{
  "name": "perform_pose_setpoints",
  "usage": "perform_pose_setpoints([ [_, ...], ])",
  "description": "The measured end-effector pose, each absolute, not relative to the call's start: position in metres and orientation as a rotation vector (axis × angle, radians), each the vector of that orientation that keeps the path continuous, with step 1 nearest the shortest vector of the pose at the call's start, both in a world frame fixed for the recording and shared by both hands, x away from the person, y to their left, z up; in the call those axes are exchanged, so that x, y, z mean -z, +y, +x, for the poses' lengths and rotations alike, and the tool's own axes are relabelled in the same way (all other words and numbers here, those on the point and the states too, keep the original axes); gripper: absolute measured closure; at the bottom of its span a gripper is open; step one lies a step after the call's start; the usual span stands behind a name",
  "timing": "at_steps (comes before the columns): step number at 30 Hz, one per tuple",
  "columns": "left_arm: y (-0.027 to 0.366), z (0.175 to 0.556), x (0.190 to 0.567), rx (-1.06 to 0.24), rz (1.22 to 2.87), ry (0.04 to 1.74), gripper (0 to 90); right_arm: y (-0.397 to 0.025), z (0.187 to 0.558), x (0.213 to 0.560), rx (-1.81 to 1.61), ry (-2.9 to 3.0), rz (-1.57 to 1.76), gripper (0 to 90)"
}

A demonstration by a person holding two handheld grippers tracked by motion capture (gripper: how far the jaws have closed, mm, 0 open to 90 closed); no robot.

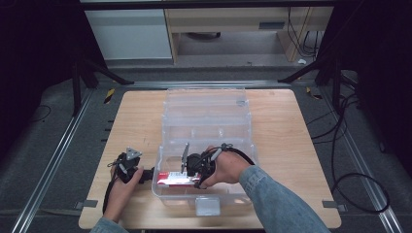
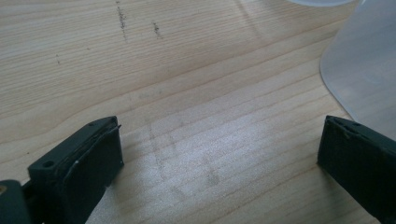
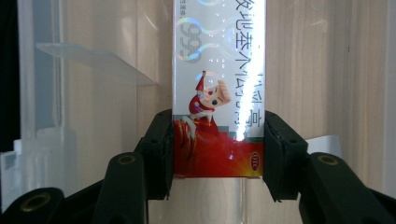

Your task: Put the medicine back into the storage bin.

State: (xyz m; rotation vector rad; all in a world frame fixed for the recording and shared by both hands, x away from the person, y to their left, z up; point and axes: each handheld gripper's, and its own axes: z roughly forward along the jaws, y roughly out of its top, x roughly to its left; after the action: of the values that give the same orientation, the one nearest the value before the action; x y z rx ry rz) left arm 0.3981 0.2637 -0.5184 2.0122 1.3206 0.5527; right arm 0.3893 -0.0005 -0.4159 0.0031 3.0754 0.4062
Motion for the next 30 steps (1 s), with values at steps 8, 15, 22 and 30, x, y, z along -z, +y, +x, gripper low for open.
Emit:
perform_pose_setpoints([
  [8,0.264,0.398,0.518,-0.553,2.013,1.320,0.0,0.000,0.391,0.421,-0.403,3.078,0.013,51.4],
  [15,0.264,0.398,0.518,-0.552,2.013,1.320,0.0,0.001,0.391,0.426,-0.378,3.082,0.012,51.3],
  [22,0.264,0.398,0.518,-0.552,2.013,1.319,0.0,0.004,0.391,0.432,-0.345,3.084,0.018,51.3],
  [30,0.264,0.399,0.518,-0.552,2.012,1.319,0.0,0.006,0.392,0.437,-0.316,3.092,0.014,51.3],
])
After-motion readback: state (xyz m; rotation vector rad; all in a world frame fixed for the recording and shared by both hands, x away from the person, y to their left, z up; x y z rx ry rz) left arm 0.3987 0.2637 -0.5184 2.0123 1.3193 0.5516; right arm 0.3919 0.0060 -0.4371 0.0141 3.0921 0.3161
